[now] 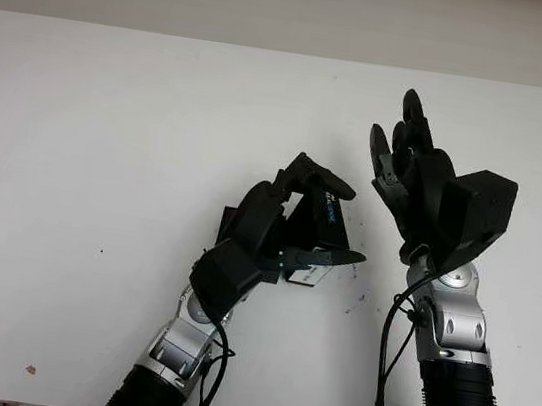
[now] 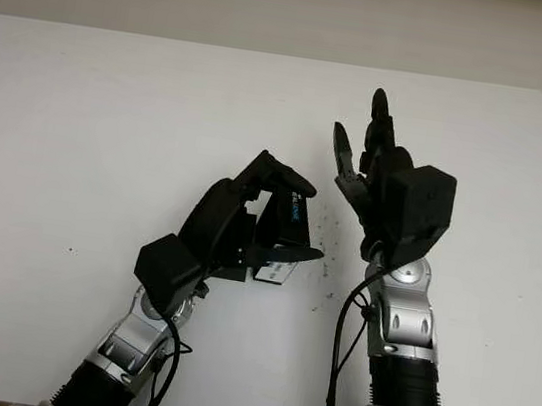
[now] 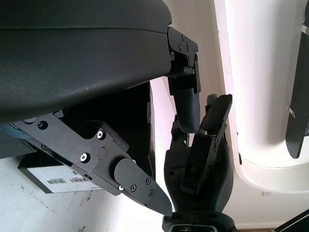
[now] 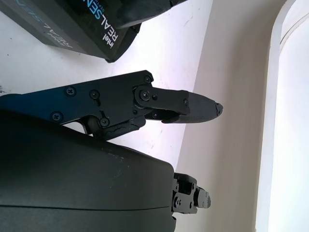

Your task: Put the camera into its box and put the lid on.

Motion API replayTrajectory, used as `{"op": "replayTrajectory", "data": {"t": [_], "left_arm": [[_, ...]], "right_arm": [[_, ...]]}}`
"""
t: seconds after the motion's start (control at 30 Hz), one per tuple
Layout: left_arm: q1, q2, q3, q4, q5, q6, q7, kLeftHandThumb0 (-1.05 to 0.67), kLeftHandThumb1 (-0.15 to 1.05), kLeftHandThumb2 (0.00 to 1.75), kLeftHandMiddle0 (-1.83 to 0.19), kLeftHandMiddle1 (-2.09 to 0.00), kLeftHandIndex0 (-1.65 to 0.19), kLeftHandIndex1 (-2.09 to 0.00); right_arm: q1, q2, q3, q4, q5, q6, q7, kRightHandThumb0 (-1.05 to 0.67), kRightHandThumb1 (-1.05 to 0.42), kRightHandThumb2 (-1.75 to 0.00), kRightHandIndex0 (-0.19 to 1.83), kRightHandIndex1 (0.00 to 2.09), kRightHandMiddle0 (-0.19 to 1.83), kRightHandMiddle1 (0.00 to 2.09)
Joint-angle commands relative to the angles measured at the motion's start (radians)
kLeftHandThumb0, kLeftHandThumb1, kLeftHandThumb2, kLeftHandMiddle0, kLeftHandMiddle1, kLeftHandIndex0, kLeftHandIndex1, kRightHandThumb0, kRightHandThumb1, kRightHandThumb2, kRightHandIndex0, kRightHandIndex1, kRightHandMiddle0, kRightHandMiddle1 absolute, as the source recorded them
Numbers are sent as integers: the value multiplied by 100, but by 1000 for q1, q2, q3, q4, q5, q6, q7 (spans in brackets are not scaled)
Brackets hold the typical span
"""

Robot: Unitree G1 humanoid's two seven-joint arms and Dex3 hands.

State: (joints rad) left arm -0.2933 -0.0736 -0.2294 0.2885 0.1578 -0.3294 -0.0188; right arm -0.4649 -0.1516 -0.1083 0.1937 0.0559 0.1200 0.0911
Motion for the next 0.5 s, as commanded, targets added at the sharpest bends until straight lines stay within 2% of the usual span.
{"op": "replayTrajectory", "data": {"t": [0.0,0.47], "left_arm": [[19,13,6,16,7,-4,1,-22,105,15,-28,-173,-13,-148],[-16,36,19,43,55,-37,25,-23,105,11,-29,-165,-18,-142]], "right_arm": [[-5,-8,-9,1,7,-8,0,-58,-105,-45,-17,4,-10,5],[-13,-22,-22,43,14,-23,20,-55,-105,-46,-17,5,-12,5]]}}
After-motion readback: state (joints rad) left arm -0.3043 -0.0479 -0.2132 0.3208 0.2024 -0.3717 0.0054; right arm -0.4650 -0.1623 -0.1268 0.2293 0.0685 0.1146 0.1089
